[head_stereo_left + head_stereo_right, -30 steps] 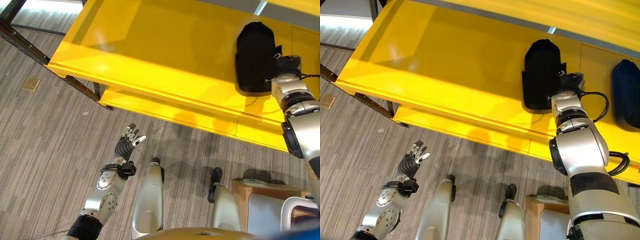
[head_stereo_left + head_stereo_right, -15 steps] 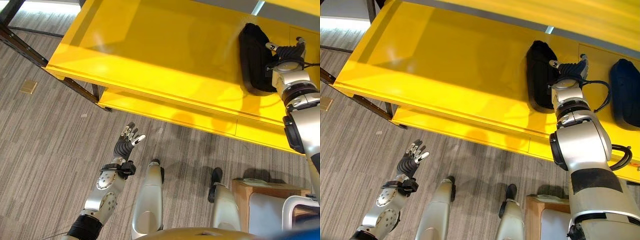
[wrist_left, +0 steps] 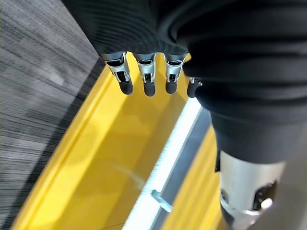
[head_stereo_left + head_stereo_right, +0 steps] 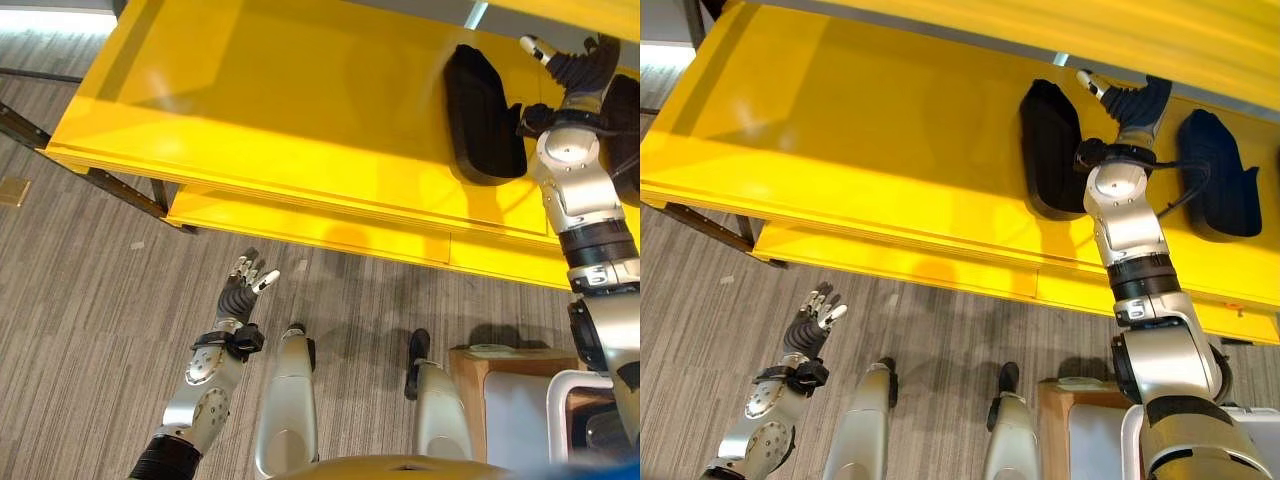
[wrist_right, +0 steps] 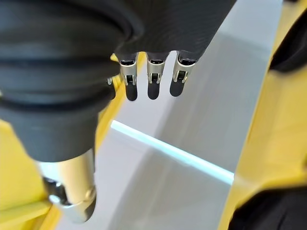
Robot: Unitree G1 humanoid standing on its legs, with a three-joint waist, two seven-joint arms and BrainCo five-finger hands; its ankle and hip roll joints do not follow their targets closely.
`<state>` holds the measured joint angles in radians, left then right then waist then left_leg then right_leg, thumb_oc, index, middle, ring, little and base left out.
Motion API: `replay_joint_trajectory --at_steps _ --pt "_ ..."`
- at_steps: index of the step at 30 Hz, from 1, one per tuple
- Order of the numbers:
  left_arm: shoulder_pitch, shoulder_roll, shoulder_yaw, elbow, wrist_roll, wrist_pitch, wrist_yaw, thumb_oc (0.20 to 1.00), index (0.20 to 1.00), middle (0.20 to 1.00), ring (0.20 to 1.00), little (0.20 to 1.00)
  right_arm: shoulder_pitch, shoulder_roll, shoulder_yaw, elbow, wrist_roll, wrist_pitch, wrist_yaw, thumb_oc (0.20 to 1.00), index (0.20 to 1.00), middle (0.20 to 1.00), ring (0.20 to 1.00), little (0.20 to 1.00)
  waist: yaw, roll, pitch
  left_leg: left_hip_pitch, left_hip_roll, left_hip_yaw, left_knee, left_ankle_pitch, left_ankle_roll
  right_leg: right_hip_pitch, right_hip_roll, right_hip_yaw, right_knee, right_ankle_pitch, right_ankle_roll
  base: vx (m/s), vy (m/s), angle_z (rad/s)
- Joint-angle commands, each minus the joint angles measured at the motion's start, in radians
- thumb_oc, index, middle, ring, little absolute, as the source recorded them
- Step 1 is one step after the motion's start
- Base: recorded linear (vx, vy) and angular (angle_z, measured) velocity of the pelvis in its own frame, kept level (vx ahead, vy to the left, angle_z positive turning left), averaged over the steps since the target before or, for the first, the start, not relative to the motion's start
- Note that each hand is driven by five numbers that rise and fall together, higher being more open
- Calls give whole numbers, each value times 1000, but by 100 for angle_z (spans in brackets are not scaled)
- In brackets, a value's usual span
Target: Move parts from the plastic box to the shelf.
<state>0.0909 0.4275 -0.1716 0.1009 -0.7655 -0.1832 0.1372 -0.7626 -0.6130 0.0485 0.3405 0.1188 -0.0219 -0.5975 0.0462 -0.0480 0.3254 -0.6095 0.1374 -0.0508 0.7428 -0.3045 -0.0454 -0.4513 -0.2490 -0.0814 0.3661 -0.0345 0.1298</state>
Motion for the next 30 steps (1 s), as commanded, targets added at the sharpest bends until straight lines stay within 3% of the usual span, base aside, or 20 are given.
replay_joint_trajectory --at_steps 1,2,6,10,14,16,19,23,30 --pt "9 -11 6 -44 24 -41 -29 1000 1000 1000 1000 1000 25 -114 -46 3 -146 -29 38 1000 1000 1000 1000 1000 20 6 -16 6 3 -63 -73 111 -7 -54 21 16 238 -78 -40 40 -25 -19" --pt "37 -22 31 -59 21 -37 -59 1000 1000 1000 1000 1000 171 -159 -103 -94 -280 -16 75 1000 1000 1000 1000 1000 17 3 -27 11 3 -63 -84 119 -7 -48 18 17 226 -71 -37 60 -34 -16" --pt "68 -31 59 -57 43 -27 -117 1000 1000 1000 1000 1000 394 -233 -174 -232 -492 -23 174 1000 1000 1000 1000 1000 4 -4 -42 21 6 -60 -86 114 -7 -39 13 21 223 -73 -29 42 -11 -1" --pt "75 -26 69 -60 59 -31 -146 1000 1000 1000 1000 1000 515 -291 -207 -289 -621 -46 228 1000 1000 1000 1000 1000 -7 -10 -54 34 6 -59 -90 110 -9 -27 9 23 216 -74 -24 41 -4 0" --pt "88 -12 70 -63 82 -24 -180 1000 1000 1000 1000 1000 598 -414 -159 -309 -831 -68 315 1000 1000 1000 1000 1000 -13 -17 -69 52 14 -55 -90 98 -16 -13 6 24 217 -83 -17 53 -8 -3" --pt "89 -11 69 -62 84 -22 -183 1000 1000 1000 1000 1000 591 -430 -144 -312 -860 -73 326 1000 1000 1000 1000 1000 -13 -18 -71 51 13 -54 -95 106 -16 -14 5 24 212 -76 -16 0 0 0" --pt "80 0 44 -57 94 -13 -186 1000 1000 1000 1000 1000 514 -485 11 -322 -948 -96 397 1000 1000 1000 1000 1000 -3 -25 -72 64 16 -50 -90 97 -19 -2 7 24 217 -83 -17 15 -6 0" --pt "65 4 20 -49 102 -6 -188 1000 1000 1000 1000 1000 378 -463 209 -309 -951 -120 456 1000 1000 1000 1000 1000 6 -29 -74 64 14 -54 -99 111 -20 2 6 23 212 -75 -19 3 -4 1" --pt "50 -4 3 -39 98 -14 -177 1000 1000 1000 1000 1000 262 -331 364 -237 -848 -118 498 1000 1000 1000 1000 1000 22 -26 -72 65 12 -58 -101 113 -19 7 4 18 217 -79 -23 0 0 0"
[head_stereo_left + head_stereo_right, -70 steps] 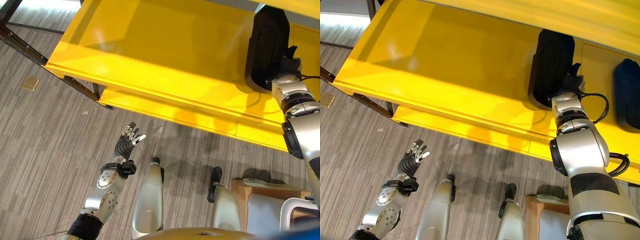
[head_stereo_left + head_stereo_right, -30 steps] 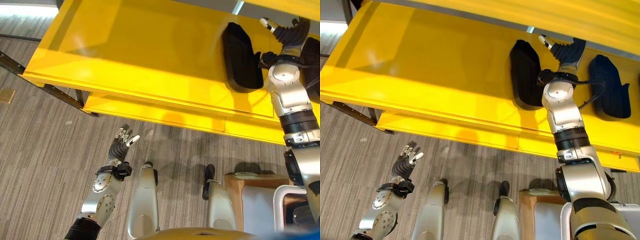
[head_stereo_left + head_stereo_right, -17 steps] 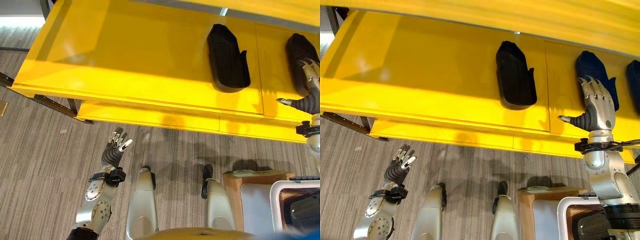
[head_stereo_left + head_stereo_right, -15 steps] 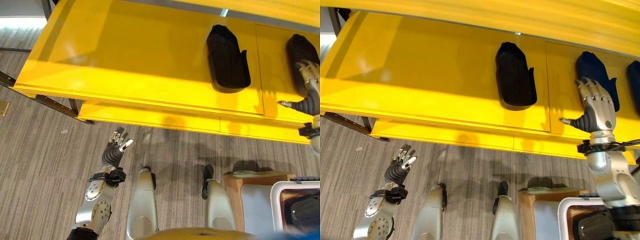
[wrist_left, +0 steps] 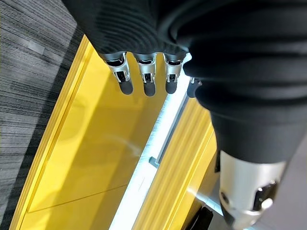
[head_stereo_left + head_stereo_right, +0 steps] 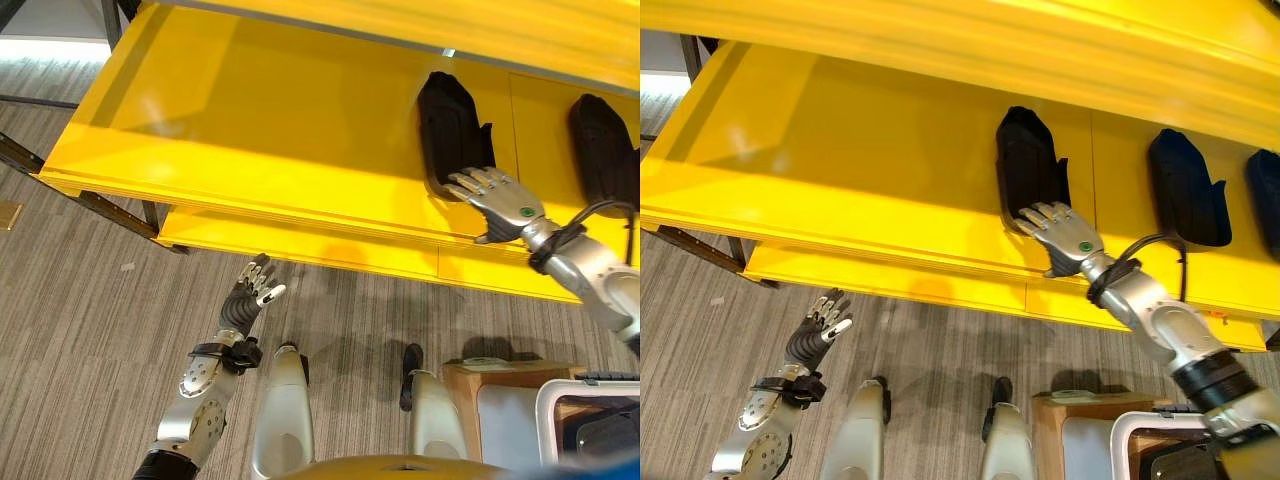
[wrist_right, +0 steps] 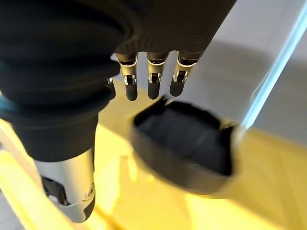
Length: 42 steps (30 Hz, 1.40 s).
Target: Move parts from the plastic box to the shelf.
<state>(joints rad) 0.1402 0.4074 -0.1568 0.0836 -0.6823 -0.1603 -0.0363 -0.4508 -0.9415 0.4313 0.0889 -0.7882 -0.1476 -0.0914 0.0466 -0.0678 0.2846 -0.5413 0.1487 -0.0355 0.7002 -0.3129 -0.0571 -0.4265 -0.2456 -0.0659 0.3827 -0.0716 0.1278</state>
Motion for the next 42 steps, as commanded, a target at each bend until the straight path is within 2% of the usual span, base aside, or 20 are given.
replay_joint_trajectory --at_steps 1,4,21,26,42 --pt "1 14 -11 -22 16 -39 2 1000 1000 1000 1000 1000 -62 39 7 17 94 7 7 1000 1000 1000 1000 1000 26 -3 -30 -5 -2 -75 -57 123 -7 -18 0 3 204 -43 -23 0 0 0" --pt "4 16 -7 -22 18 -43 6 1000 1000 1000 1000 1000 -73 70 44 42 125 5 28 1000 1000 1000 1000 1000 29 -3 -32 -6 -4 -79 -59 125 -8 -16 -1 -1 205 -45 -24 2 -6 1" --pt "23 20 11 -20 19 -51 -7 1000 1000 1000 1000 1000 -48 100 43 151 140 26 32 1000 1000 1000 1000 1000 38 -1 -43 -19 -5 -92 -61 131 -8 -23 -2 -12 209 -43 -21 0 0 0" --pt "20 24 6 -24 16 -55 -11 1000 1000 1000 1000 1000 -67 127 52 240 160 40 23 1000 1000 1000 1000 1000 44 0 -43 -21 -8 -92 -64 134 -7 -21 -3 -16 210 -42 -21 2 -1 3" --pt "26 27 18 -23 21 -56 -20 1000 1000 1000 1000 1000 2 95 7 270 169 40 31 1000 1000 1000 1000 1000 38 -5 -43 -23 -4 -96 -63 136 -9 -23 0 -18 212 -46 -21 1 -1 0"
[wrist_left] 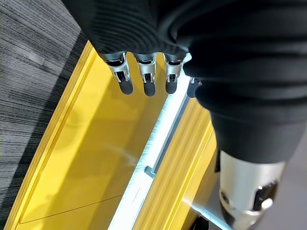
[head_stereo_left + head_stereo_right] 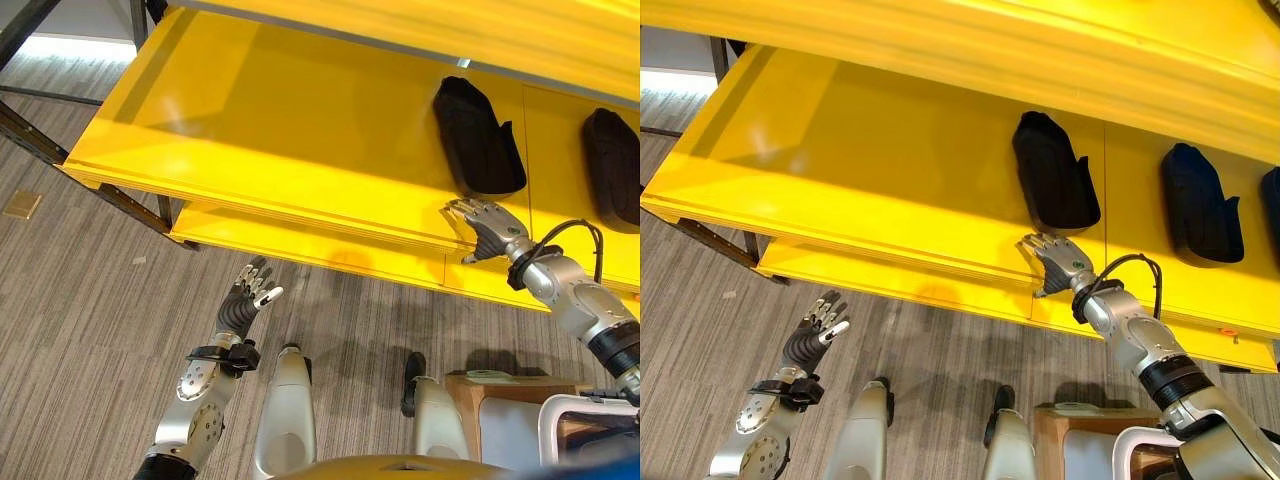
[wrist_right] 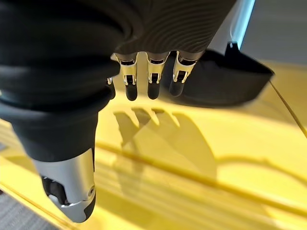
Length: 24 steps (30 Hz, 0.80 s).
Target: Move parts from the plastic box to the shelf.
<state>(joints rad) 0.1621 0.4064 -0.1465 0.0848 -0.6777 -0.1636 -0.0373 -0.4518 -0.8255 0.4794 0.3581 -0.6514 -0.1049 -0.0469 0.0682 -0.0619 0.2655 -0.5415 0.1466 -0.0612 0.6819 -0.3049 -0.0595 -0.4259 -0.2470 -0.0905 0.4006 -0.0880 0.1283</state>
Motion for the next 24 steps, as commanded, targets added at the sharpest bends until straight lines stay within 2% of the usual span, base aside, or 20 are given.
replay_joint_trajectory --at_steps 1,5,9,11,15,17,19,24 --pt "4 28 9 -23 16 -53 -20 1000 1000 1000 1000 1000 6 -23 -44 -6 35 -5 -12 1000 1000 1000 1000 1000 16 -12 -25 -24 -2 -70 -45 128 -7 -25 2 7 194 -29 -22 0 0 0" --pt "4 28 10 -24 20 -52 -19 1000 1000 1000 1000 1000 1 -17 -48 -58 54 -19 -12 1000 1000 1000 1000 1000 17 -11 -27 -25 -2 -70 -43 128 -6 -29 2 8 196 -28 -21 0 0 0" --pt "7 22 16 -25 22 -49 -14 1000 1000 1000 1000 1000 46 -32 -105 -205 111 -46 -6 1000 1000 1000 1000 1000 13 -13 -23 -28 -3 -68 -42 130 -3 -35 1 11 198 -28 -21 0 0 0" --pt "17 17 31 -27 29 -46 -16 1000 1000 1000 1000 1000 139 -34 -197 -384 252 -97 19 1000 1000 1000 1000 1000 3 -20 -21 -28 -5 -67 -43 133 -2 -33 0 12 199 -27 -21 13 -4 5" --pt "23 21 33 -32 27 -45 -20 1000 1000 1000 1000 1000 216 -27 -283 -518 385 -126 34 1000 1000 1000 1000 1000 -5 -22 -20 -25 -5 -67 -41 132 -2 -33 1 13 203 -30 -21 1 -1 1" --pt "20 23 34 -35 28 -49 -15 1000 1000 1000 1000 1000 259 4 -334 -566 492 -146 30 1000 1000 1000 1000 1000 -13 -25 -23 -20 -3 -65 -50 137 -4 -33 1 13 199 -26 -21 0 0 0" --pt "11 44 34 -71 57 -64 -3 1000 1000 1000 1000 1000 331 74 -394 -618 641 -169 24 1000 1000 1000 1000 1000 -26 -24 -23 -11 2 -63 -49 131 -6 -29 5 17 201 -33 -19 0 0 0" --pt "-11 76 42 -128 122 -91 20 1000 1000 1000 1000 1000 422 174 -451 -628 765 -185 17 1000 1000 1000 1000 1000 -41 -22 -33 -6 4 -64 -66 143 -9 -24 8 16 189 -26 -18 3 -3 -1"
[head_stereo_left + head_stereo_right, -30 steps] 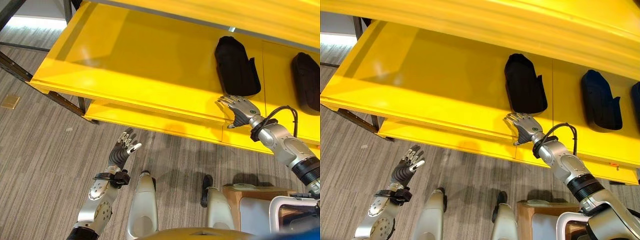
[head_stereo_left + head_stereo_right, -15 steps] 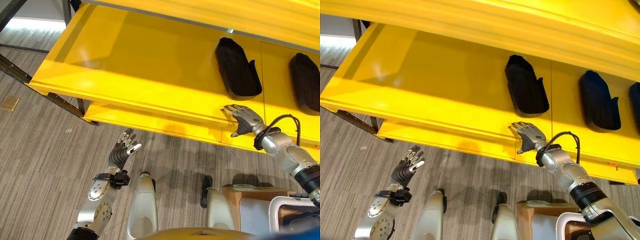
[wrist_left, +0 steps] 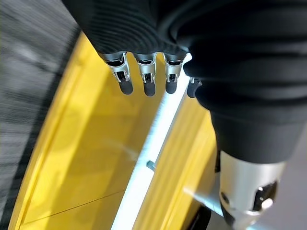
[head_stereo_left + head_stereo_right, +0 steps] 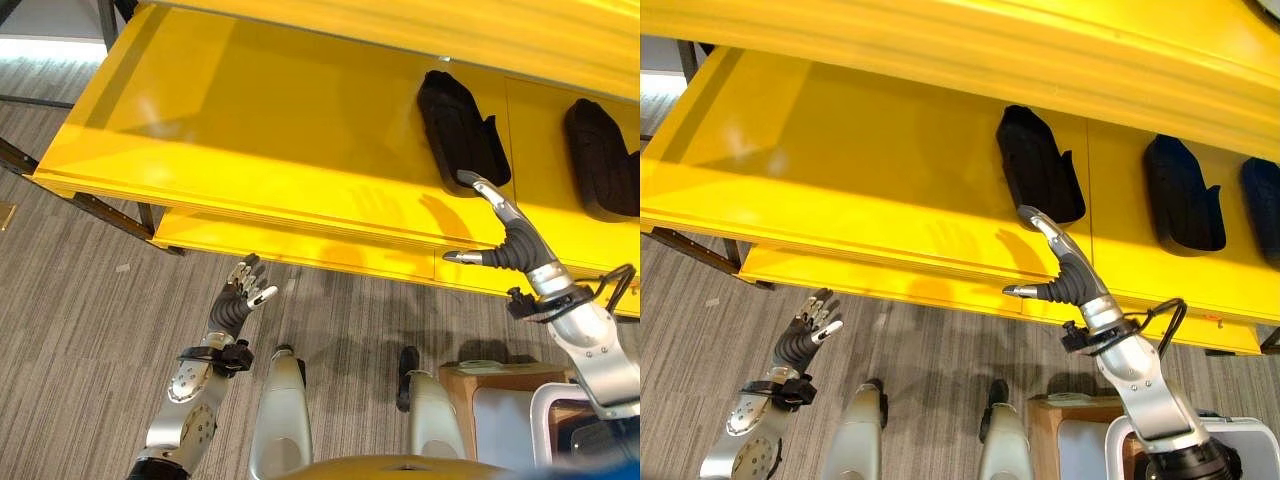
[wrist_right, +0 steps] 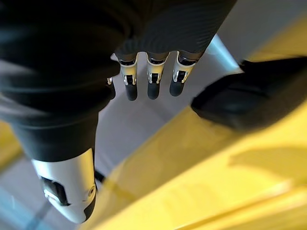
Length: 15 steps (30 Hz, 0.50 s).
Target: Move parts from the plastic box to the shelf.
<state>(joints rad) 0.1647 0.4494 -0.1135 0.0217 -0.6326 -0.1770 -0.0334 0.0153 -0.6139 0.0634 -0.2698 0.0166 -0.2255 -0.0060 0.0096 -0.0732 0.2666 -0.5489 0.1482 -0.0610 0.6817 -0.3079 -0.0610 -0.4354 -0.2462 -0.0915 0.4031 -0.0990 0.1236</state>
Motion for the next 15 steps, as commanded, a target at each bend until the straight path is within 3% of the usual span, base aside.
replay_joint_trajectory --at_steps 1,5,9,10,15 --pt "-28 49 13 -98 121 -98 37 1000 1000 1000 1000 1000 -13 2 -47 6 133 -67 -30 1000 1000 1000 1000 1000 14 -11 -38 6 4 -64 -71 147 -9 -9 8 17 181 -15 -13 34 -22 -1" --pt "-124 94 1 -185 271 -148 97 1000 1000 1000 1000 1000 51 80 -88 23 212 -75 -61 1000 1000 1000 1000 1000 -5 -8 -52 29 15 -62 -84 141 -17 7 13 16 171 -20 -10 10 -13 -1" --pt "-265 117 -53 -225 473 -158 195 1000 1000 1000 1000 1000 89 150 -124 12 272 -91 -91 1000 1000 1000 1000 1000 -27 -8 -68 49 21 -55 -106 150 -22 17 15 22 154 -12 -9 13 -15 -6" --pt "-359 133 -91 -252 609 -159 247 1000 1000 1000 1000 1000 102 165 -125 17 285 -95 -104 1000 1000 1000 1000 1000 -44 -6 -78 62 26 -52 -118 150 -25 23 18 29 145 -10 -7 16 -25 -8" --pt "-533 139 -193 -251 843 -142 298 1000 1000 1000 1000 1000 98 167 -137 32 275 -101 -142 1000 1000 1000 1000 1000 -66 -3 -85 95 38 -40 -151 161 -32 44 27 40 109 2 -3 12 -22 -16"
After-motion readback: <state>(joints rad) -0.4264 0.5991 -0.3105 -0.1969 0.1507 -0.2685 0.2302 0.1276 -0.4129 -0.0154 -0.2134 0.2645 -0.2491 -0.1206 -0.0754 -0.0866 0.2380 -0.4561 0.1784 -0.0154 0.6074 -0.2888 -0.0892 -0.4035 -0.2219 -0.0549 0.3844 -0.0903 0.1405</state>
